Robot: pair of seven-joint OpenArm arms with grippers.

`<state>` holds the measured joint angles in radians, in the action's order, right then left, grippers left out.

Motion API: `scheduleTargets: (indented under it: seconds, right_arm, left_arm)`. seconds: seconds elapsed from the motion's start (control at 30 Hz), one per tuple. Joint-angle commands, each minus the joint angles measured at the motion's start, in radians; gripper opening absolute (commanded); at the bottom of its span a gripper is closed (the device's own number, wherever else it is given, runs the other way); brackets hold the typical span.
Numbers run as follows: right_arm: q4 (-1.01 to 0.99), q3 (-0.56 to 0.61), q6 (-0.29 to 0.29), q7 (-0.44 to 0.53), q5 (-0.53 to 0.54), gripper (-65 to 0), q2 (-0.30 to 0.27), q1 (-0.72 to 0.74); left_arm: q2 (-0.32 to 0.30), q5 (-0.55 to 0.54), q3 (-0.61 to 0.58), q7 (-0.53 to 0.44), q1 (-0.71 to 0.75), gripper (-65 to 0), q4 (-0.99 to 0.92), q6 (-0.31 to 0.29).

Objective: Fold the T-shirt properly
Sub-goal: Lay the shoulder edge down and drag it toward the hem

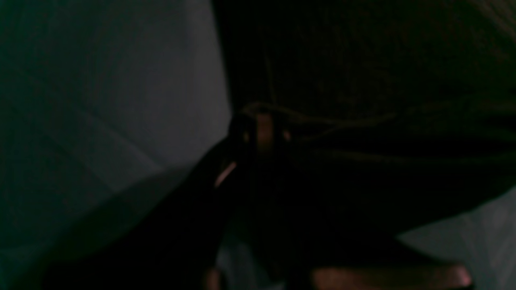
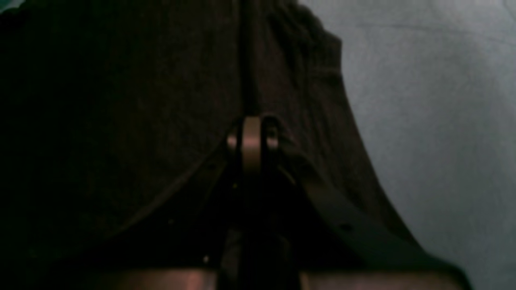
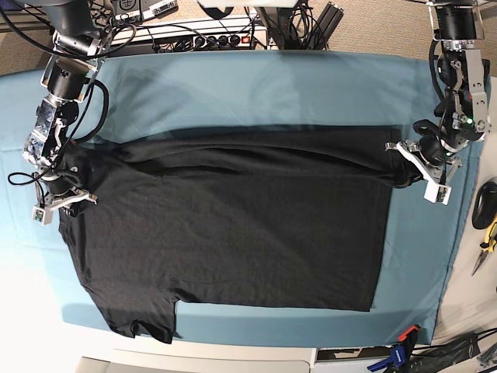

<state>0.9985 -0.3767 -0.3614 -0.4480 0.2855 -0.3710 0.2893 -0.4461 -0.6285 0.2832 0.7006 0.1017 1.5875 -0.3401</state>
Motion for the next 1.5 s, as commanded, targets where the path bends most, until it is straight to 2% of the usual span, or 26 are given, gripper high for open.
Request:
scheduleTargets:
  seconds: [0.0, 0.33, 0.5, 0.97, 1.13, 1.3, 1.37, 1.47]
  right_arm:
    - [0.015, -0.003, 0.003, 0.040, 0.009, -65.0, -0.026, 0.030]
    - [0.015, -0.003, -0.018, 0.042, 0.010, -65.0, -0.026, 0.080]
    - [0.015, -0.002, -0.080, 0.031, 0.013, -65.0, -0.025, 0.093]
    - [0.015, -0.002, -0.079, -0.009, 0.011, -65.0, -0.025, 0.093]
    - [0.015, -0.002, -0.079, -0.012, 0.012, -65.0, -0.025, 0.093]
    - [0.015, -0.002, -0.078, -0.013, 0.012, -65.0, -0.025, 0.093]
    - [0.015, -0.002, -0.052, -0.013, 0.012, -65.0, -0.025, 0.092]
    - [0.015, -0.002, 0.052, -0.018, 0.005, -65.0, -0.025, 0.092]
  left_arm:
    - [-0.016, -0.010, 0.007, -0.029, -0.017, -65.0, 0.015, -0.003]
    - [-0.017, -0.010, 0.007, -0.029, -0.016, -65.0, 0.015, -0.003]
    - [-0.016, -0.010, 0.007, -0.029, -0.016, -65.0, 0.015, -0.003]
    - [-0.017, -0.008, 0.007, -0.037, -0.039, -65.0, 0.015, -0.003]
    - [-0.017, 0.009, 0.007, -0.055, -0.041, -65.0, 0.015, 0.031]
    - [-0.017, 0.008, 0.007, -0.066, -0.042, -65.0, 0.015, 0.030]
    - [-0.017, 0.005, 0.007, -0.066, -0.042, -65.0, 0.015, 0.030]
    - [-0.017, -0.004, 0.007, -0.066, -0.041, -65.0, 0.015, 0.031]
